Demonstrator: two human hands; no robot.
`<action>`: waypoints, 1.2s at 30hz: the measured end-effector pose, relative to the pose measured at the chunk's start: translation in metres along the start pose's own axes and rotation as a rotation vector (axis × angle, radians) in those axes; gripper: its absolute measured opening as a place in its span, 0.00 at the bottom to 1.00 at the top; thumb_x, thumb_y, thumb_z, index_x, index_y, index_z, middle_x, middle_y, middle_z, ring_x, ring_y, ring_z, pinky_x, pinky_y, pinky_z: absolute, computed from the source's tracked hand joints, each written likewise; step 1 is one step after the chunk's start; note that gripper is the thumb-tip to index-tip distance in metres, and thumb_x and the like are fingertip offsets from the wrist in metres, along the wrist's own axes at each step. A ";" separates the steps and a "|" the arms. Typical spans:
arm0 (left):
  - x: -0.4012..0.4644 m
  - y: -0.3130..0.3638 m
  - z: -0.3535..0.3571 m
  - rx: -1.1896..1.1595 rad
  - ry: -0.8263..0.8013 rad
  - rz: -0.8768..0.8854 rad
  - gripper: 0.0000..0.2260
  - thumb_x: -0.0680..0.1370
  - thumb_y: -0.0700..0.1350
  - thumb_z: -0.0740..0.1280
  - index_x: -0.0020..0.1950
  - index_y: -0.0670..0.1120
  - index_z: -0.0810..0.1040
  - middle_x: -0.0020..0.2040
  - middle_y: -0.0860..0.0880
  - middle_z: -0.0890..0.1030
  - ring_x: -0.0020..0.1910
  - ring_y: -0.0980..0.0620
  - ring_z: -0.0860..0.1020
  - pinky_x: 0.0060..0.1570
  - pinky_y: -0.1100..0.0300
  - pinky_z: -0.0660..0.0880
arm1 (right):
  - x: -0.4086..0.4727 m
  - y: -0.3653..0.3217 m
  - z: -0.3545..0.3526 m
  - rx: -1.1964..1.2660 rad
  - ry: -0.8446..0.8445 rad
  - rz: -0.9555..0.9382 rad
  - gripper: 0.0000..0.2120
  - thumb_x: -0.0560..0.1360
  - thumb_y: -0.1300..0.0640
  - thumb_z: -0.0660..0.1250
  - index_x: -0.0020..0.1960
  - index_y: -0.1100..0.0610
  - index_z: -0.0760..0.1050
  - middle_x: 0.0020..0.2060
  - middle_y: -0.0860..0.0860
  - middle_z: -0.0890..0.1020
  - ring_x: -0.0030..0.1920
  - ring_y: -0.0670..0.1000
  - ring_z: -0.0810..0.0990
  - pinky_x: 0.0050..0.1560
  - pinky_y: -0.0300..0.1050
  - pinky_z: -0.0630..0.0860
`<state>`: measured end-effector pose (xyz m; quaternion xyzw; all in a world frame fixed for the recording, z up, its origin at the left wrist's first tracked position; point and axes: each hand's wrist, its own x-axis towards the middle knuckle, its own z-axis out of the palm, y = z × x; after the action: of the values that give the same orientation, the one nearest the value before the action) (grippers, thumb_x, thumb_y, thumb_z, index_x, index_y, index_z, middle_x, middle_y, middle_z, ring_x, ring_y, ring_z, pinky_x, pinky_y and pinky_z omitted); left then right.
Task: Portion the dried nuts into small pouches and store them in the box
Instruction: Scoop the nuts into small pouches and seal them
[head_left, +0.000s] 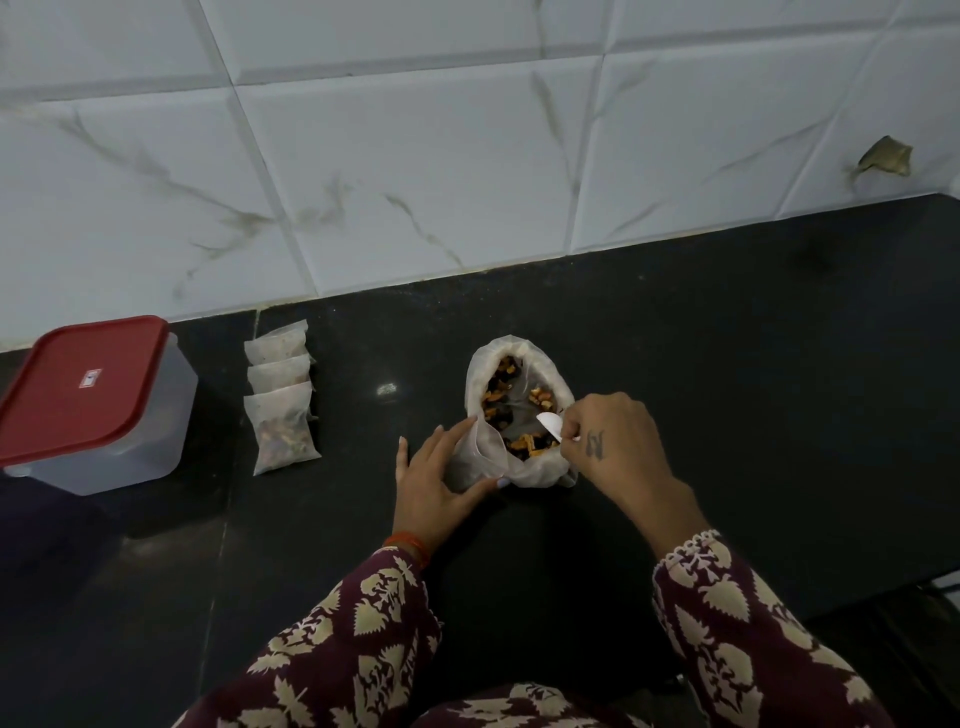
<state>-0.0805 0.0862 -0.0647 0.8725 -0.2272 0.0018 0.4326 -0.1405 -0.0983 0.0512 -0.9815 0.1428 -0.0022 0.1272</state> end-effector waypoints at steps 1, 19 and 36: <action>0.000 0.000 0.000 0.005 -0.002 0.001 0.34 0.65 0.72 0.64 0.69 0.63 0.63 0.69 0.56 0.72 0.72 0.57 0.62 0.75 0.48 0.39 | 0.001 -0.002 0.002 0.012 -0.005 -0.010 0.08 0.76 0.56 0.66 0.52 0.55 0.81 0.46 0.51 0.83 0.45 0.49 0.81 0.44 0.40 0.78; 0.001 -0.002 0.002 0.090 -0.026 0.003 0.36 0.66 0.71 0.63 0.71 0.64 0.59 0.70 0.53 0.71 0.73 0.54 0.62 0.74 0.49 0.37 | 0.015 0.003 0.012 0.432 -0.187 0.053 0.04 0.69 0.65 0.71 0.39 0.58 0.84 0.37 0.49 0.84 0.37 0.42 0.79 0.42 0.38 0.78; 0.001 0.003 0.000 0.069 -0.017 -0.007 0.34 0.65 0.72 0.60 0.69 0.64 0.59 0.69 0.54 0.72 0.73 0.55 0.63 0.75 0.48 0.39 | 0.017 0.006 0.016 0.382 -0.150 0.099 0.04 0.72 0.58 0.71 0.43 0.51 0.84 0.35 0.45 0.83 0.38 0.46 0.82 0.42 0.42 0.79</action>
<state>-0.0813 0.0841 -0.0622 0.8877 -0.2276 0.0008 0.4002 -0.1254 -0.1049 0.0336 -0.9287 0.1780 0.0501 0.3213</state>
